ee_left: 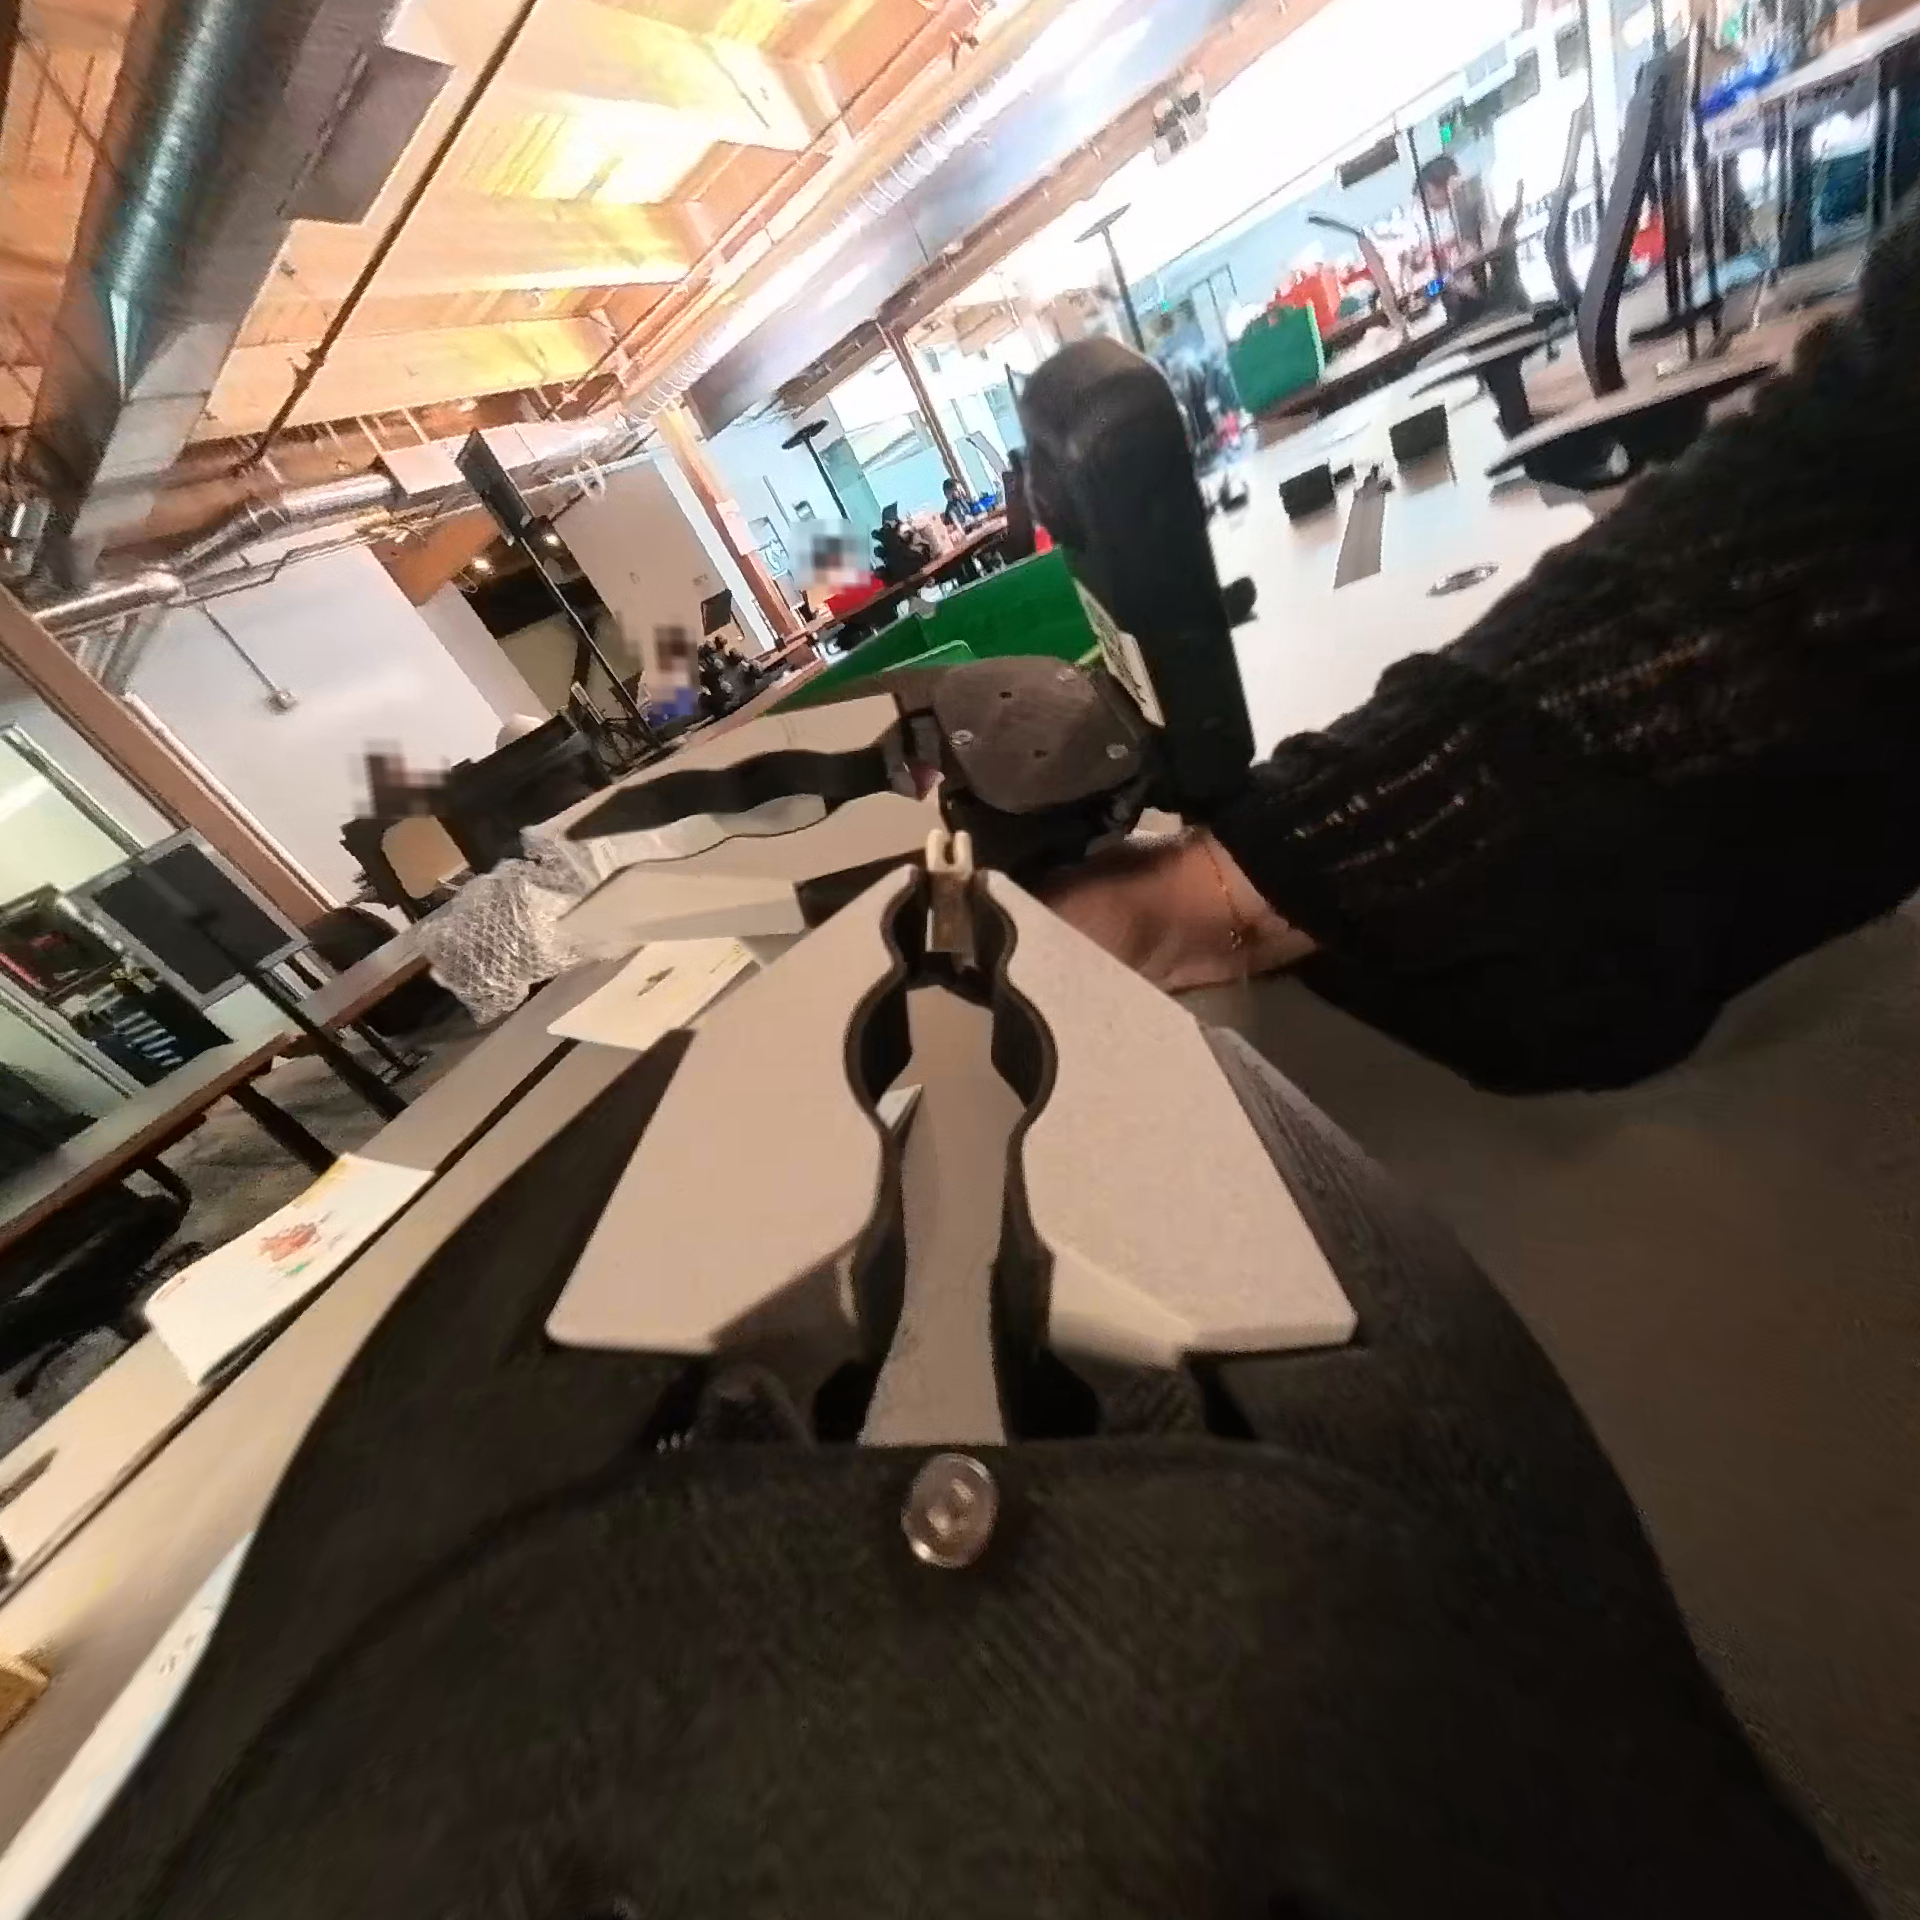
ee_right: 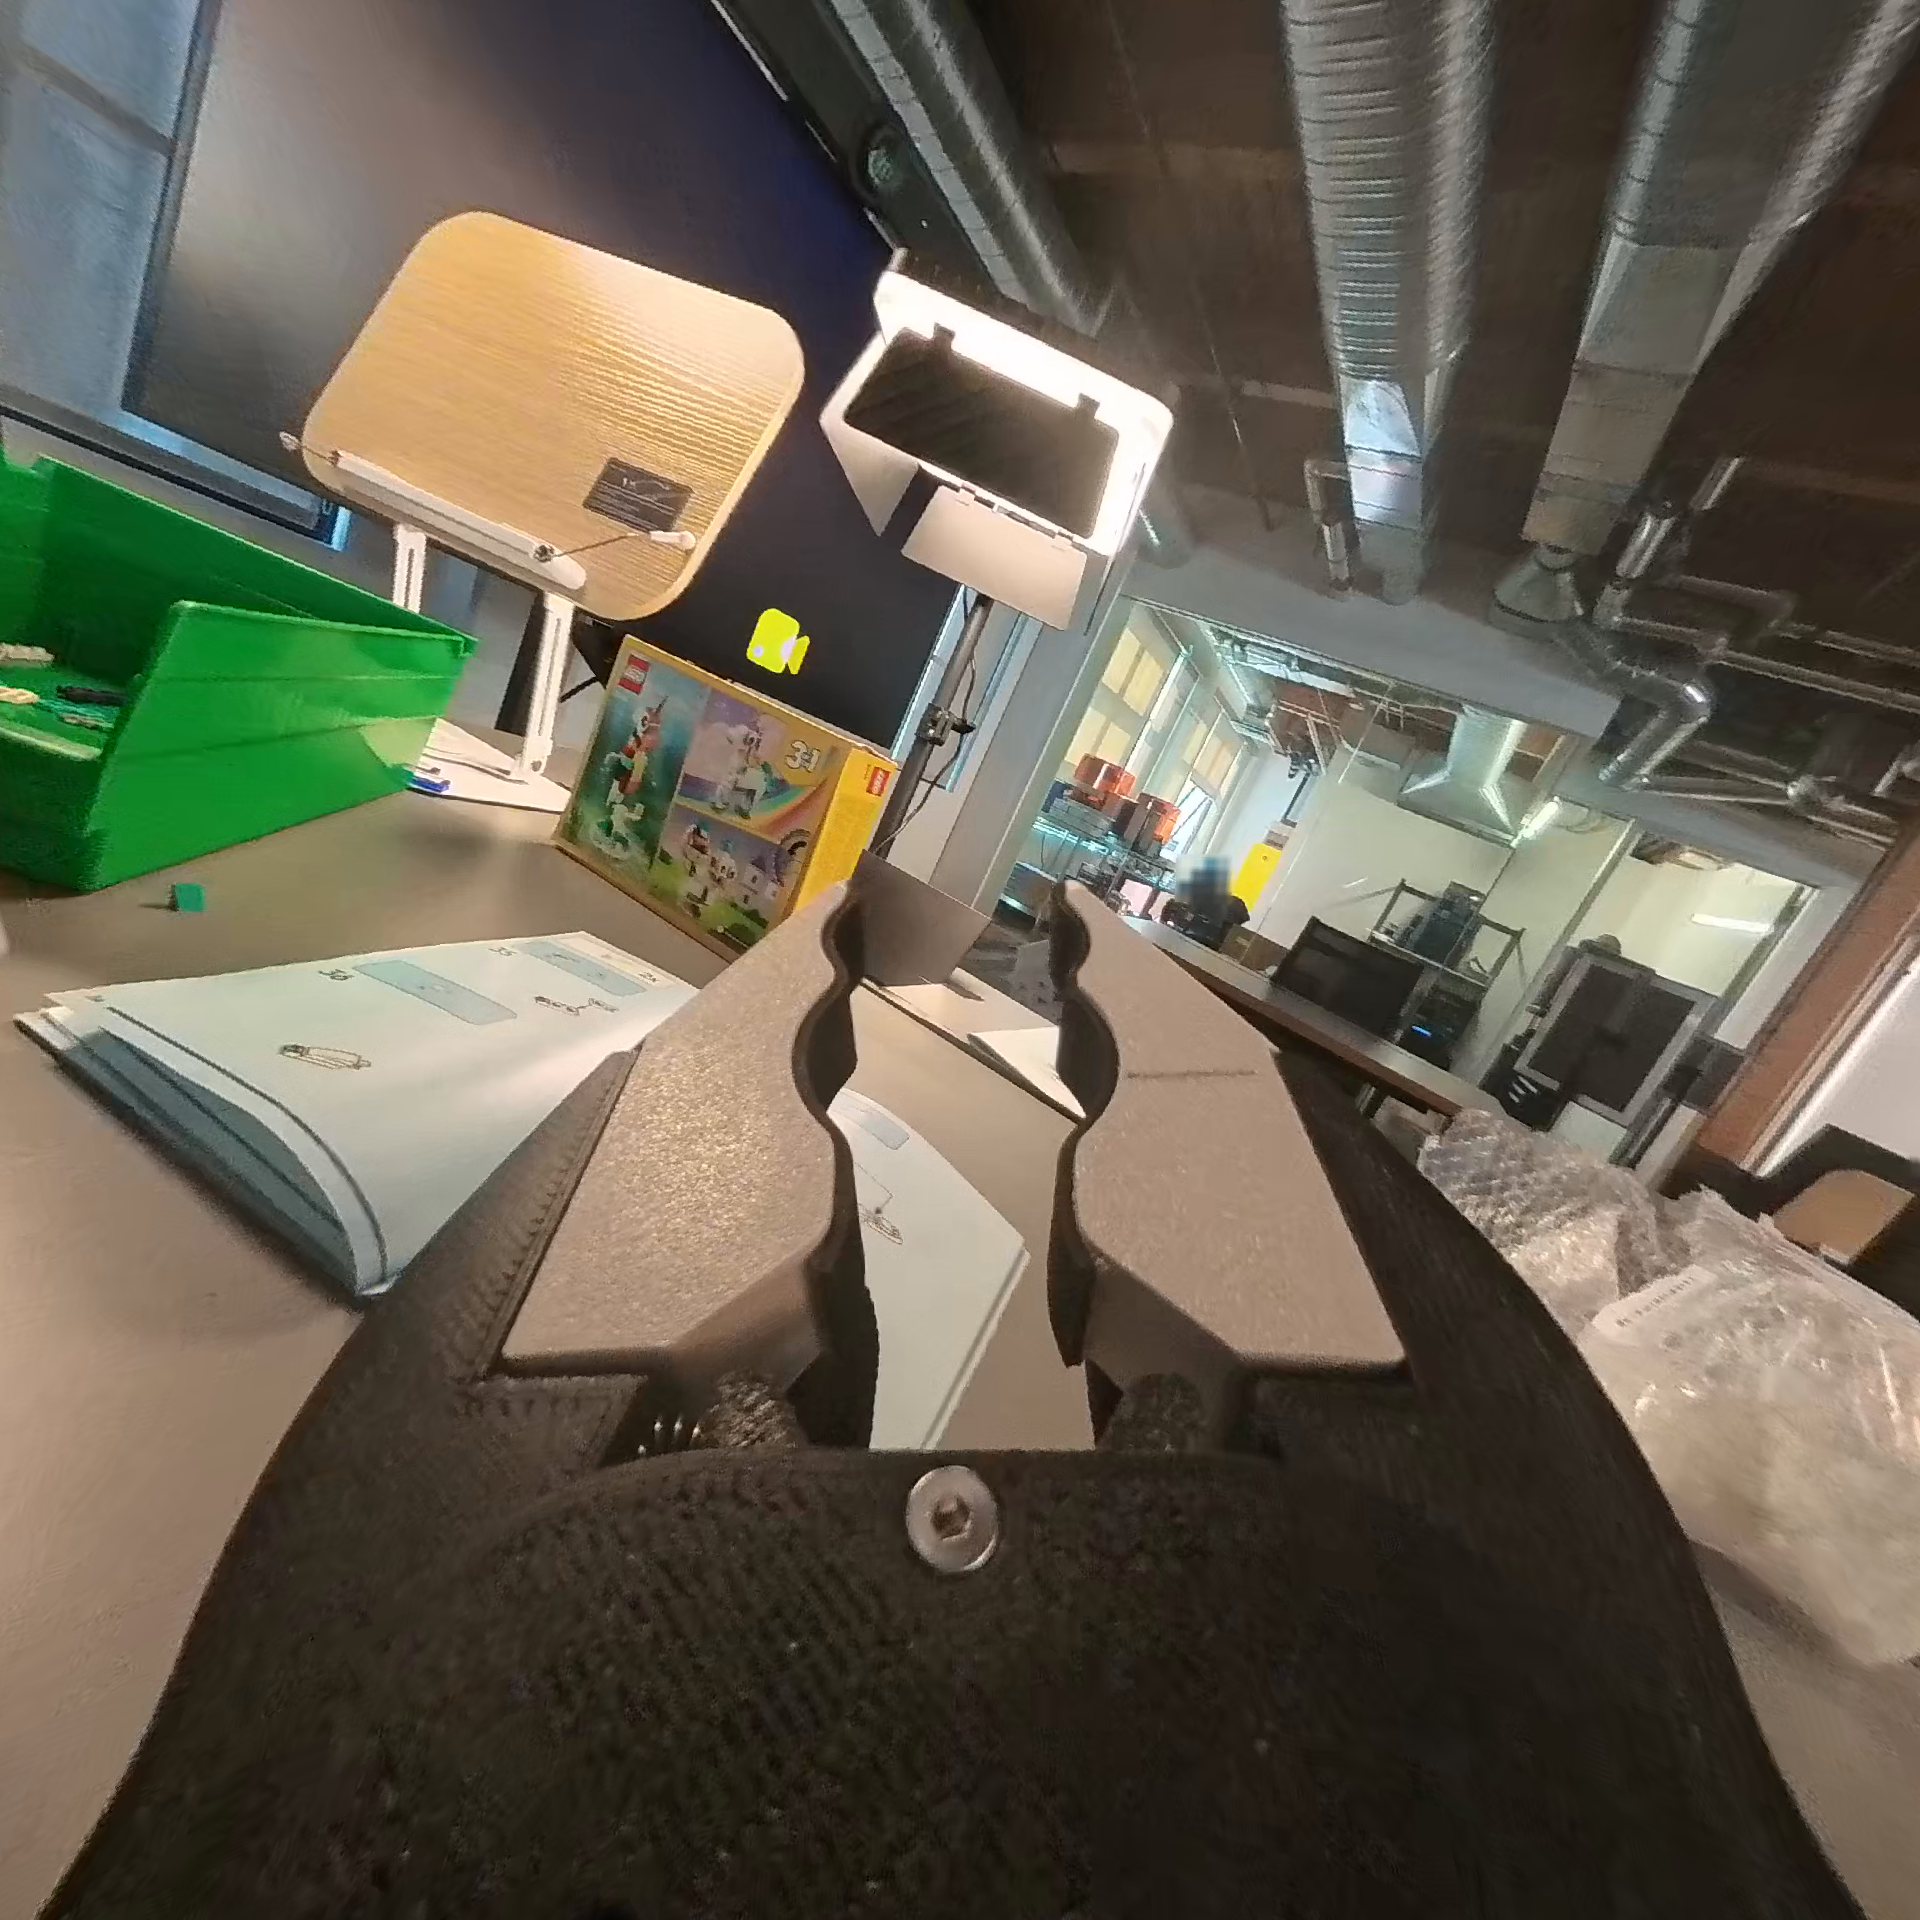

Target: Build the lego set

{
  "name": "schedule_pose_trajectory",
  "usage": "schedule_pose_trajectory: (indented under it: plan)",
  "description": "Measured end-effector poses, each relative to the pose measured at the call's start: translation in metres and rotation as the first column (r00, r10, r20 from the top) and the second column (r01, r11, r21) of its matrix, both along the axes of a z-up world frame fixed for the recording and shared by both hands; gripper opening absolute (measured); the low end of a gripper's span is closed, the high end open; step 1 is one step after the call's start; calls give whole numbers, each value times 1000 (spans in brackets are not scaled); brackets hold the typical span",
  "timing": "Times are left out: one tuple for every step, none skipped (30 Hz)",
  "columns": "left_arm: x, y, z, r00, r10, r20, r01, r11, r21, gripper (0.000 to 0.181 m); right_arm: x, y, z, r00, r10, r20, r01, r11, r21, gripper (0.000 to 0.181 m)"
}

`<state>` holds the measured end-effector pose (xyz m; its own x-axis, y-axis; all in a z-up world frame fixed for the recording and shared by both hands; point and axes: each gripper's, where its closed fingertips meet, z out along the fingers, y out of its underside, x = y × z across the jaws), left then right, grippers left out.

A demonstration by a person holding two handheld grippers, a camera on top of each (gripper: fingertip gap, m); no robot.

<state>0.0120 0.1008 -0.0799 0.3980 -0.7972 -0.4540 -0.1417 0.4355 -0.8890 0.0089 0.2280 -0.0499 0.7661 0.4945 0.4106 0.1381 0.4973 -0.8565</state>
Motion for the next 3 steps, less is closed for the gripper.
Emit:
schedule_pose_trajectory:
  plan:
    - [2, -2, -3, 1000, -14, -26, 14, 1000, 2, 7, 0, -1, 0, 1000, 2, 3, -2, 1000, 1, 33]
    - [5, -3, -8, 998, -35, -59, 34, 999, -12, 7, 0, -1, 0, 1000, 2, 4, -2, 1000, 1, 33]
    - [7, -2, -15, 994, -51, -96, 47, 998, -40, 7, 1, 0, 0, 1000, 2, 0, -2, 1000, -2, 33]
